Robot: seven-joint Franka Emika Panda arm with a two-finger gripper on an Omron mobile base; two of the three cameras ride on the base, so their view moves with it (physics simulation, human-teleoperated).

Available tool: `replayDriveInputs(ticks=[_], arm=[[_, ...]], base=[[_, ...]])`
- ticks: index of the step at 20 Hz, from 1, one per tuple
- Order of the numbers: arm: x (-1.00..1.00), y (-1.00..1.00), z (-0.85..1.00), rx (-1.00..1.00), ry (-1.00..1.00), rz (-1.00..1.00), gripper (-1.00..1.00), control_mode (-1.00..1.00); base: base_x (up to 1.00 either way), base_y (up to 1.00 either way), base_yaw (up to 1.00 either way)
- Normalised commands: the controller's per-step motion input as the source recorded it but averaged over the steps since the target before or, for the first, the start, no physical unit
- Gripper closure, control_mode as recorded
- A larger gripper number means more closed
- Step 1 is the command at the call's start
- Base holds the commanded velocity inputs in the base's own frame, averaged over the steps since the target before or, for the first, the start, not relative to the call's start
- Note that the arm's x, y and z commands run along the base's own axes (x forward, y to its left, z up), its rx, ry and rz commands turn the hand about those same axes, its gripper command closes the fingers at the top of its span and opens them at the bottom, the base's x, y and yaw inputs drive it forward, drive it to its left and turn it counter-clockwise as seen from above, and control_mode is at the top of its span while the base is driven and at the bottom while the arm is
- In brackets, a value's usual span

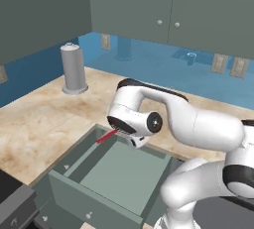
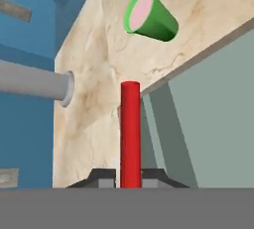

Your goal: Pick up the straw from the left drawer and put it inside the smoothie cup.

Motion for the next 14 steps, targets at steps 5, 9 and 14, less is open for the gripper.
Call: replayDriveInputs(ticks=[5, 9, 14], arm=[[0.00, 0.00, 0.44, 0.45, 0.33, -0.22, 1.00, -1.00], [0.00, 0.00, 0.16, 0.44, 0.04, -0.40, 1.00, -1.00], [0.00, 0.00, 0.03, 0.45, -0.01, -0.54, 1.00, -1.00]], base=[[0.00, 0.00, 0.00], [0.00, 0.00, 0.00], [0.00, 0.00, 0.00]])
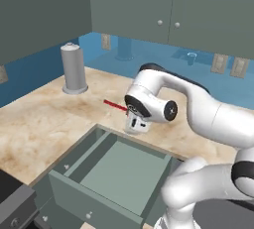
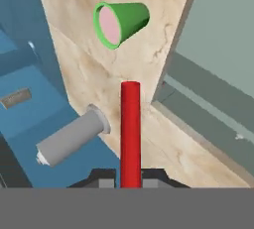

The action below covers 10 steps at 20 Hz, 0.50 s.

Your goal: Pick up the straw from the left drawer and put it inside the smoothie cup.

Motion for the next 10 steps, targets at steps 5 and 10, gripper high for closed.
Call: replayDriveInputs(ticks=[5, 10], arm=[[0.00, 0.00, 0.02, 0.50, 0.03, -0.59, 1.00, -1.00], [0.00, 0.00, 0.10, 0.53, 0.32, -0.47, 1.00, -1.00]], base=[[0.00, 0.00, 0.00], [0.00, 0.00, 0.00]])
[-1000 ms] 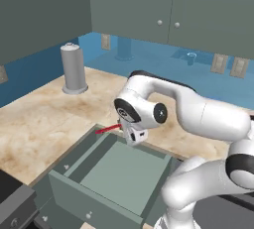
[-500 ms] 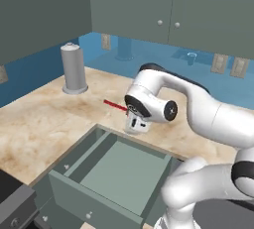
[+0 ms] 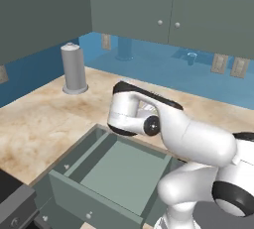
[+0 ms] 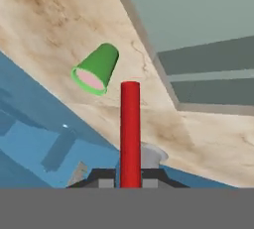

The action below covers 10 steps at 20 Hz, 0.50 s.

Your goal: Pick up the straw from the left drawer and put it inside the smoothie cup.

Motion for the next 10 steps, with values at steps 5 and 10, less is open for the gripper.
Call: replayDriveInputs(ticks=[5, 10], arm=[[0.15, -0.08, 0.06, 0.58, 0.33, -0.30, 1.00, -1.00], [0.32, -0.40, 0.10, 0.54, 0.09, -0.16, 1.00, -1.00]], base=[[0.00, 0.00, 0.00], [0.00, 0.00, 0.00]])
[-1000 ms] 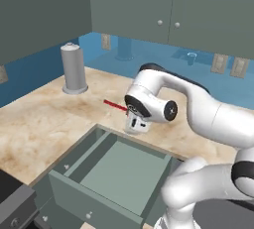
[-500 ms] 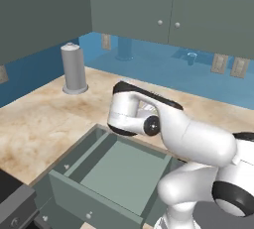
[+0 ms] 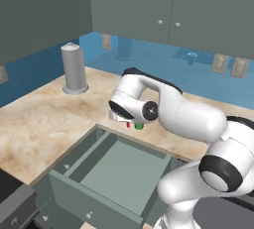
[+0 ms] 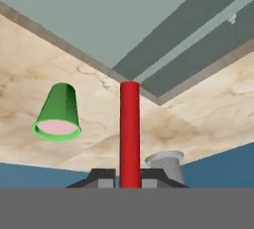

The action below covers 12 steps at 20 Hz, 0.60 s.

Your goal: Pick up the straw from the left drawer and put it inside the smoothie cup.

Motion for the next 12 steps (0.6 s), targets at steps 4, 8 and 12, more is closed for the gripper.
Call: replayDriveInputs(ticks=[4, 8, 12], arm=[[0.14, -0.57, 0.01, 0.39, -0.14, -0.12, 1.00, -1.00], [0.00, -0.45, 0.00, 0.21, -0.36, -0.09, 1.00, -1.00], [0.00, -0.19, 0.00, 0.05, -0.40, -0.09, 1.00, -1.00]], base=[[0.00, 0.00, 0.00], [0.00, 0.00, 0.00], [0.00, 0.00, 0.00]])
